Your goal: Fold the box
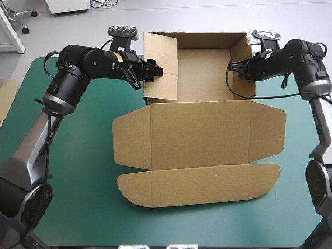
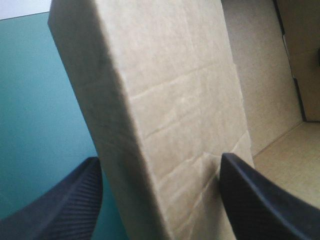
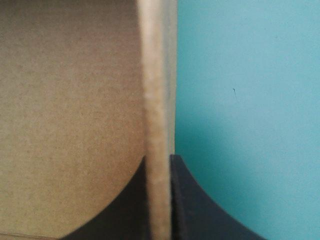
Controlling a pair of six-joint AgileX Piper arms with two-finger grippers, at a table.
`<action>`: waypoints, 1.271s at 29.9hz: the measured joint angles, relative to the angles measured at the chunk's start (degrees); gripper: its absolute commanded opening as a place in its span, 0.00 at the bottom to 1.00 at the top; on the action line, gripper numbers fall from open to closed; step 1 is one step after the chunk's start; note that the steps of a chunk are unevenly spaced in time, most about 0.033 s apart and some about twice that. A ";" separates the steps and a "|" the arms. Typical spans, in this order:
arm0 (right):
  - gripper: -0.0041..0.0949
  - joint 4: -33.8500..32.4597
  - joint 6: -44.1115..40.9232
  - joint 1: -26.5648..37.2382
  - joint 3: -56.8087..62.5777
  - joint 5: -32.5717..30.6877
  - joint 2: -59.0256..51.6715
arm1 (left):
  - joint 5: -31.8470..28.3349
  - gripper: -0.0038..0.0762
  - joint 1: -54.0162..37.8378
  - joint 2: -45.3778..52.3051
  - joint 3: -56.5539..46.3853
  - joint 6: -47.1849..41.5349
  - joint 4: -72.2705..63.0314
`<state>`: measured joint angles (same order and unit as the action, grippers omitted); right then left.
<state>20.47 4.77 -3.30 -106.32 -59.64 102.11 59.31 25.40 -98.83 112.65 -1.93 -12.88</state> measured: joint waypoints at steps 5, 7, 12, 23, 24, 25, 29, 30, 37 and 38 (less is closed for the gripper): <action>0.03 -0.25 0.00 -0.80 0.00 0.00 0.00 | 2.70 0.61 0.06 -0.96 1.33 -1.45 2.52; 0.03 -0.37 -0.26 -1.43 0.00 0.18 0.05 | 5.14 0.59 0.12 -2.34 2.99 -2.11 4.06; 0.03 -1.65 -1.62 -2.26 0.00 0.74 0.05 | 9.15 0.59 0.49 -5.21 7.79 -2.75 7.23; 0.03 -6.08 -3.89 -3.84 0.00 0.36 0.05 | 12.29 0.53 1.69 -9.96 13.07 -3.82 12.35; 0.03 -6.68 -4.05 -4.14 0.00 0.36 0.05 | 12.29 0.53 1.68 -10.28 13.13 -3.82 12.41; 0.03 -6.96 -4.05 -4.38 0.00 0.22 0.05 | 12.29 0.52 1.68 -10.65 13.18 -3.82 12.57; 0.03 -8.24 -4.43 -5.55 0.00 -0.47 0.05 | 12.29 0.47 1.68 -11.73 13.20 -3.98 13.93; 0.03 -8.44 -4.77 -5.72 0.00 -0.67 0.05 | 12.29 0.44 1.68 -11.98 13.20 -3.98 14.25; 0.03 -9.31 -6.63 -5.84 0.00 -1.94 1.24 | 12.29 0.15 1.72 -14.20 13.27 -4.29 14.51; 0.03 -9.31 -6.81 -5.84 0.00 -2.33 1.54 | 12.34 0.09 1.74 -14.46 13.27 -4.48 14.77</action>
<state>11.16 -2.04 -9.14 -106.32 -61.96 103.65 71.65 27.14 -113.29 125.91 -6.40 1.89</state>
